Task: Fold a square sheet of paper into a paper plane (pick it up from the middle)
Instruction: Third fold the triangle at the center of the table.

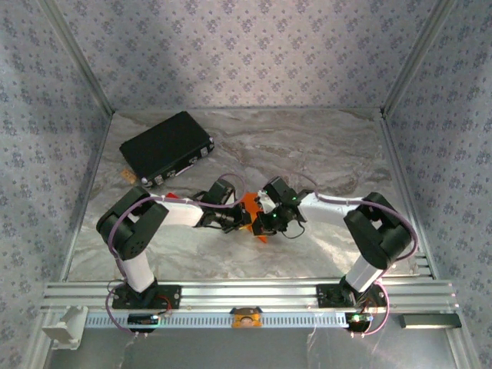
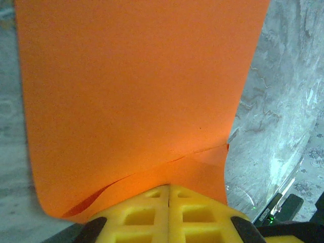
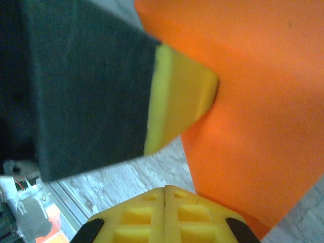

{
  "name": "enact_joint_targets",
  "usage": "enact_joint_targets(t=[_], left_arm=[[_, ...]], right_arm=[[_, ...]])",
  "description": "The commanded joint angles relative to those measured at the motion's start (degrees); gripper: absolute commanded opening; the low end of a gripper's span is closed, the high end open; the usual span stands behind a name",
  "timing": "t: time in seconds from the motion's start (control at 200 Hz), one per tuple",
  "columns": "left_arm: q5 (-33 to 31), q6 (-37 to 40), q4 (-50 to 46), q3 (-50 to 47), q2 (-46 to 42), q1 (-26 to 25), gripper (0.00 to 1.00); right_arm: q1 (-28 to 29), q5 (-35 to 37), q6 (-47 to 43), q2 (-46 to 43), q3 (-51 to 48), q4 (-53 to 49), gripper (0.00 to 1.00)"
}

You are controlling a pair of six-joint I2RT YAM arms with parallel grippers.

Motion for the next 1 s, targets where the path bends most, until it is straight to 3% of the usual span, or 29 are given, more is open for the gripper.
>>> enact_joint_targets(t=[0.0, 0.245, 0.994], left_arm=[[-1.61, 0.81, -3.32, -0.34, 0.57, -0.52, 0.00], [-1.70, 0.72, -3.02, -0.34, 0.76, -0.52, 0.00], [-2.67, -0.26, -2.34, -1.63, 0.68, -0.45, 0.00]], right_arm=[[0.32, 0.94, -0.61, 3.14, 3.17, 0.03, 0.06], [0.29, 1.49, 0.37, 4.87, 0.02, 2.67, 0.06], [0.28, 3.63, 6.98, -8.33, -14.19, 4.05, 0.08]])
